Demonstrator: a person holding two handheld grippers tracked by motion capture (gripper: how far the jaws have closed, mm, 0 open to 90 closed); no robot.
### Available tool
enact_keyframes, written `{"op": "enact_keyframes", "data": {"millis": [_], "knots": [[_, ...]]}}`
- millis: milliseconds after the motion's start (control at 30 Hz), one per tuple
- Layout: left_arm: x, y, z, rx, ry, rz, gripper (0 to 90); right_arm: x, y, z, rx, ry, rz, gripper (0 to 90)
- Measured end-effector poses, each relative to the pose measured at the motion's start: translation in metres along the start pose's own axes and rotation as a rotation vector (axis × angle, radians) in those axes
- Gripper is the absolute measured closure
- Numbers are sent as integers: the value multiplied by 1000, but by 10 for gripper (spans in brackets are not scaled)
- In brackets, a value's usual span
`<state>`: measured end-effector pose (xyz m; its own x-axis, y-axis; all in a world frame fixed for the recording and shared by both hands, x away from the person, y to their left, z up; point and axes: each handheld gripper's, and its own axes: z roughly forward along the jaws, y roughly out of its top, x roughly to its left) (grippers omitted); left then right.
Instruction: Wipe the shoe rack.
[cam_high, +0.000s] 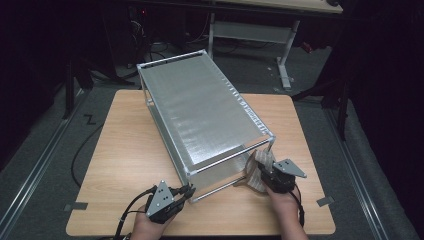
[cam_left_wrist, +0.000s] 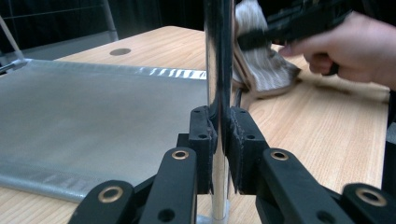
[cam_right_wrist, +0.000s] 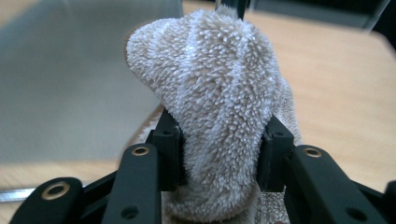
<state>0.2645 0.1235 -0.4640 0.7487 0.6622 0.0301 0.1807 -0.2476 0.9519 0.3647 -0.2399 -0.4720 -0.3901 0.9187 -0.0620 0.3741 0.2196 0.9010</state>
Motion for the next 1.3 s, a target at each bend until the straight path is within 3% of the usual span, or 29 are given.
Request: {"op": "enact_keyframes", "data": {"millis": [267, 467, 667, 933, 1300], "knots": [[0, 0, 0, 0, -9, -1, 807, -1, 39, -25, -138, -15, -30, 576], [-1, 0, 2, -5, -25, 1, 807, -2, 57, -33, -159, -26, -56, 559], [-2, 1, 3, 1, -33, 8, 807, -6, 53, -29, -159, -13, -39, 593], [-2, 1, 3, 4, -31, 8, 807, -6, 43, -19, -119, -6, -37, 618], [-2, 1, 3, -3, -31, -3, 807, -7, 6, 5, 55, 13, -15, 615]]}}
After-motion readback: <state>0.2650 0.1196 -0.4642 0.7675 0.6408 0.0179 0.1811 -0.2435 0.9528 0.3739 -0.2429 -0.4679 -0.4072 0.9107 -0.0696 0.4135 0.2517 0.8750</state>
